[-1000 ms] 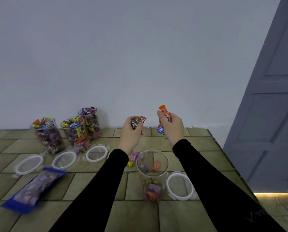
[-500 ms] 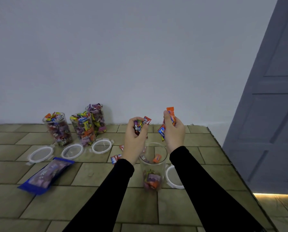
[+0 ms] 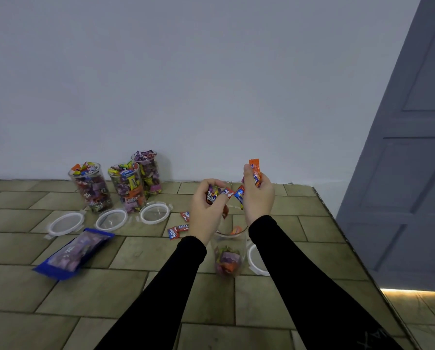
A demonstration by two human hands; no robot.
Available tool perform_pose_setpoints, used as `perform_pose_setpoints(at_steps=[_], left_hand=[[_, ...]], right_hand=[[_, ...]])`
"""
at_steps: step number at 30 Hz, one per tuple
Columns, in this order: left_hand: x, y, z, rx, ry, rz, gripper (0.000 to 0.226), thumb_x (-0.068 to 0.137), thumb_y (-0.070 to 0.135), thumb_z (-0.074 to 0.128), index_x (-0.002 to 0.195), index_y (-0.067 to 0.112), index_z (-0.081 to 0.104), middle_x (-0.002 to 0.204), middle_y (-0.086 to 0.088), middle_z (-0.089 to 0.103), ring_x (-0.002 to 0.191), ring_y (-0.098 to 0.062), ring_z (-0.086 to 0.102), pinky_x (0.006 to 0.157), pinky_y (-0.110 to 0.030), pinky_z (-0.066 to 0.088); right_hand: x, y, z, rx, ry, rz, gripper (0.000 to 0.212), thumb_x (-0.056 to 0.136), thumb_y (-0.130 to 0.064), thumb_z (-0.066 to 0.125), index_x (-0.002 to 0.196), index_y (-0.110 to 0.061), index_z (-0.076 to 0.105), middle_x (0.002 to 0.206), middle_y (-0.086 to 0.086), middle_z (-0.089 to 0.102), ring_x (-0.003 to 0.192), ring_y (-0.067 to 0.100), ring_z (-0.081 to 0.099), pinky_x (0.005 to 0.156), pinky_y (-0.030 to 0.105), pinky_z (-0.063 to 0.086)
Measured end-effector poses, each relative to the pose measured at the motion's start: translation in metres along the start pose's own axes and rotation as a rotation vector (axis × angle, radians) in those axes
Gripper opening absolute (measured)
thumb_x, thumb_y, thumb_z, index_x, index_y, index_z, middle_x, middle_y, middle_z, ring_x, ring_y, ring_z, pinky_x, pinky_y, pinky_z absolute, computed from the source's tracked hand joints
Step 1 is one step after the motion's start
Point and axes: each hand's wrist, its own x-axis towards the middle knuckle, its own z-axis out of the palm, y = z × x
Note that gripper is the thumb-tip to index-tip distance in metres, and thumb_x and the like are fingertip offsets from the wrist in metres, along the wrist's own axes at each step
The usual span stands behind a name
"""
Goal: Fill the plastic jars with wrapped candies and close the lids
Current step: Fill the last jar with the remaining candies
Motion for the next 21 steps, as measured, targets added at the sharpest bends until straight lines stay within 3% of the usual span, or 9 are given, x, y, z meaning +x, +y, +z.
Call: perform_pose_setpoints(at_steps=[3,8,12,15,19,21], left_hand=[[0.0008,-0.0007,-0.0017,0.032,-0.025,0.039,0.008,0.075,0.003,0.055,0.083,0.005,0.058,0.067,0.019,0.058,0.059,0.000,0.048,0.061,-0.015,0.040],[0.0010,-0.0019,-0.0040,-0.009,-0.070,0.042,0.003,0.070,0.004,0.051,0.068,0.001,0.052,0.057,0.004,0.049,0.056,-0.013,0.045,0.056,-0.021,0.039],[0.0010,-0.0059,-0.0071,0.009,-0.076,0.046,0.009,0.069,0.016,0.055,0.066,0.007,0.056,0.064,-0.008,0.049,0.062,-0.019,0.041,0.061,-0.030,0.033],[-0.0002,-0.0059,-0.0078,0.007,-0.090,0.060,0.023,0.066,0.031,0.058,0.076,0.011,0.065,0.071,0.002,0.061,0.067,-0.014,0.054,0.064,-0.023,0.042],[-0.0022,-0.0068,-0.0079,-0.053,-0.106,0.049,0.034,0.077,0.025,0.060,0.103,0.004,0.067,0.088,-0.013,0.070,0.078,-0.022,0.068,0.068,-0.023,0.049],[-0.0027,-0.0068,-0.0079,-0.069,-0.116,0.051,0.041,0.081,0.030,0.057,0.113,0.004,0.065,0.095,-0.015,0.073,0.085,-0.023,0.070,0.077,-0.031,0.051]], right_hand=[[-0.0004,0.0002,0.0011,-0.013,-0.002,-0.009,0.037,0.092,-0.042,0.058,0.066,-0.017,0.052,0.056,-0.010,0.051,0.045,0.001,0.047,0.050,0.017,0.040],[-0.0006,0.0004,0.0001,-0.012,0.018,0.000,0.035,0.093,-0.042,0.058,0.072,-0.014,0.054,0.061,-0.007,0.054,0.050,0.003,0.050,0.049,0.012,0.041],[-0.0007,0.0003,0.0008,-0.006,0.024,0.012,0.035,0.092,-0.043,0.058,0.075,-0.012,0.055,0.065,-0.006,0.056,0.056,0.007,0.053,0.053,0.015,0.044],[-0.0020,-0.0002,0.0006,-0.007,0.024,0.005,0.036,0.092,-0.043,0.058,0.076,-0.011,0.056,0.065,-0.005,0.056,0.054,0.005,0.053,0.051,0.013,0.043],[-0.0039,-0.0027,0.0010,-0.006,0.033,-0.006,0.034,0.093,-0.041,0.058,0.077,-0.011,0.056,0.065,-0.005,0.057,0.049,0.001,0.052,0.047,0.011,0.042],[-0.0043,-0.0034,0.0006,0.006,0.034,0.001,0.033,0.093,-0.041,0.057,0.079,-0.011,0.057,0.066,-0.005,0.057,0.053,0.004,0.053,0.047,0.012,0.043]])
